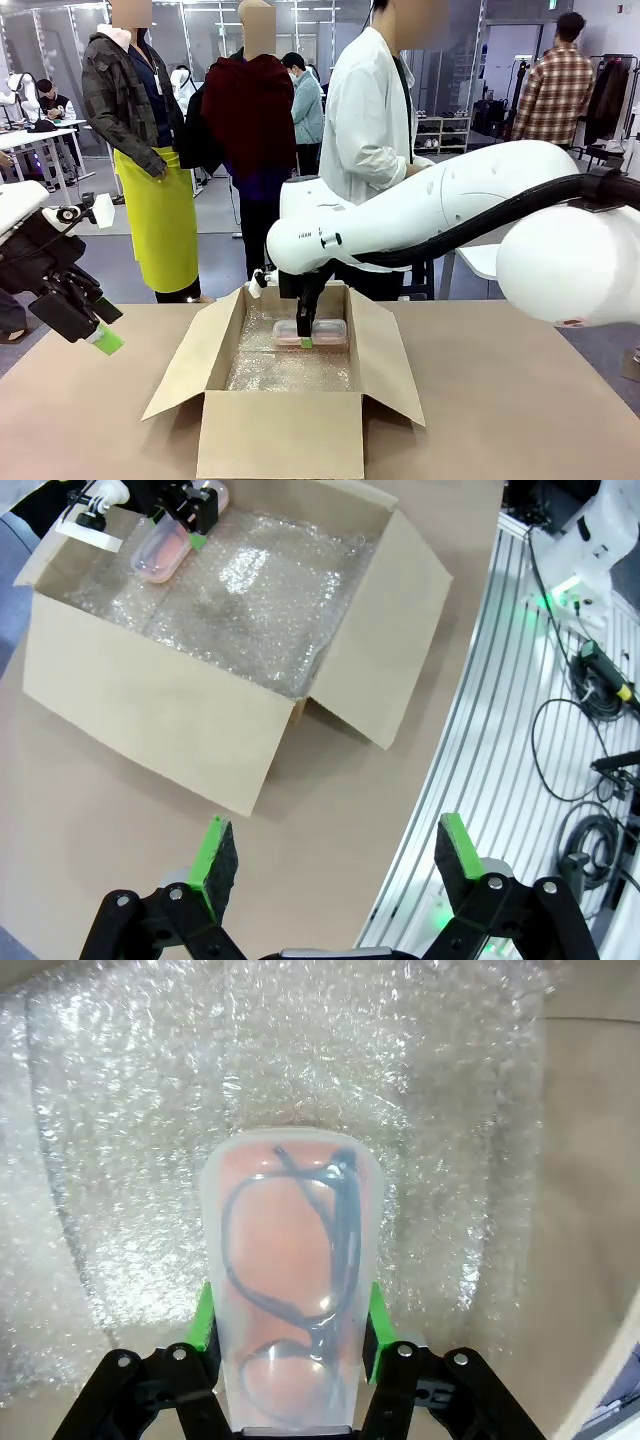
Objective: Pack the glasses set securely to prepare it for shipping.
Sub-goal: Place the Glasses case inside the Package Box, then put the Glasses case from the right side of the table into the Package Box.
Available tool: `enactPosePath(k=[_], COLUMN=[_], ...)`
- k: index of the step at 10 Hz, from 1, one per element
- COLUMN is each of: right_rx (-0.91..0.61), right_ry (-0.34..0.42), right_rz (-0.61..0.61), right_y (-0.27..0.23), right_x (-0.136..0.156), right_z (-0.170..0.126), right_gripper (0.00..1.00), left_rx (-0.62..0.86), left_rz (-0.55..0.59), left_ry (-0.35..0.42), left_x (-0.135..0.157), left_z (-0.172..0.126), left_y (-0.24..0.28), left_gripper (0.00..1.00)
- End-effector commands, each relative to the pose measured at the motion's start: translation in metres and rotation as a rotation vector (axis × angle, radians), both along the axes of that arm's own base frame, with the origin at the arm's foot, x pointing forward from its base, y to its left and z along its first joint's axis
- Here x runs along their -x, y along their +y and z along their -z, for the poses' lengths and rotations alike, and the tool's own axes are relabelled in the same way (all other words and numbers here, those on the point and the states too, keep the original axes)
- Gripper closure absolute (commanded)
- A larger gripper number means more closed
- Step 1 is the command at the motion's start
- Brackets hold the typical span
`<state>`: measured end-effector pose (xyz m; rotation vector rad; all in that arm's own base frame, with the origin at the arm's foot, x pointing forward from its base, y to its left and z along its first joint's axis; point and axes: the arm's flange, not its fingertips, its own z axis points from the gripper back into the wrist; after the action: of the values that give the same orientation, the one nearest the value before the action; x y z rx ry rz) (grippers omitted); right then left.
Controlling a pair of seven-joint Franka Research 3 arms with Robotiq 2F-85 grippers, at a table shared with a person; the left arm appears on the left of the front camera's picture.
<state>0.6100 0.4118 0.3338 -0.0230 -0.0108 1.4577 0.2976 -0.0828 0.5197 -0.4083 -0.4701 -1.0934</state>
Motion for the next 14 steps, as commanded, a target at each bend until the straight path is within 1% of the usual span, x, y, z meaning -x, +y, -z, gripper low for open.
enactPosePath(k=[1,2,3,4,6,7,8,14], right_rx=[-0.022,-0.034,-0.038,-0.039,-0.045,-0.038,-0.015,-0.015], right_ry=[-0.003,0.006,0.015,0.014,-0.002,-0.038,0.0,0.0], right_rz=[-0.022,-0.023,-0.02,-0.016,-0.009,0.03,-0.003,-0.003], right_y=[-0.003,-0.005,-0.005,-0.005,-0.001,-0.002,-0.002,-0.002], right_x=[0.003,0.002,0.002,0.001,0.006,0.014,-0.002,-0.002], right_z=[-0.003,-0.001,0.001,0.001,-0.006,-0.013,0.0,0.0], right_gripper=[0.3,0.2,0.06,0.0,0.0,0.0,0.0,0.0], left_rx=[0.019,0.019,0.019,0.019,0.019,0.019,0.019,0.019], left_rz=[0.02,0.02,0.02,0.02,0.02,0.02,0.02,0.02], left_ry=[-0.01,-0.01,-0.01,-0.01,-0.01,-0.01,-0.01,-0.01], left_x=[-0.002,-0.002,-0.002,-0.002,-0.002,-0.002,-0.002,-0.002], left_z=[0.0,0.0,0.0,0.0,0.0,0.0,0.0,0.0], left_y=[0.002,0.002,0.002,0.002,0.002,0.002,0.002,0.002], left_gripper=[0.0,0.0,0.0,0.0,0.0,0.0,0.0,0.0])
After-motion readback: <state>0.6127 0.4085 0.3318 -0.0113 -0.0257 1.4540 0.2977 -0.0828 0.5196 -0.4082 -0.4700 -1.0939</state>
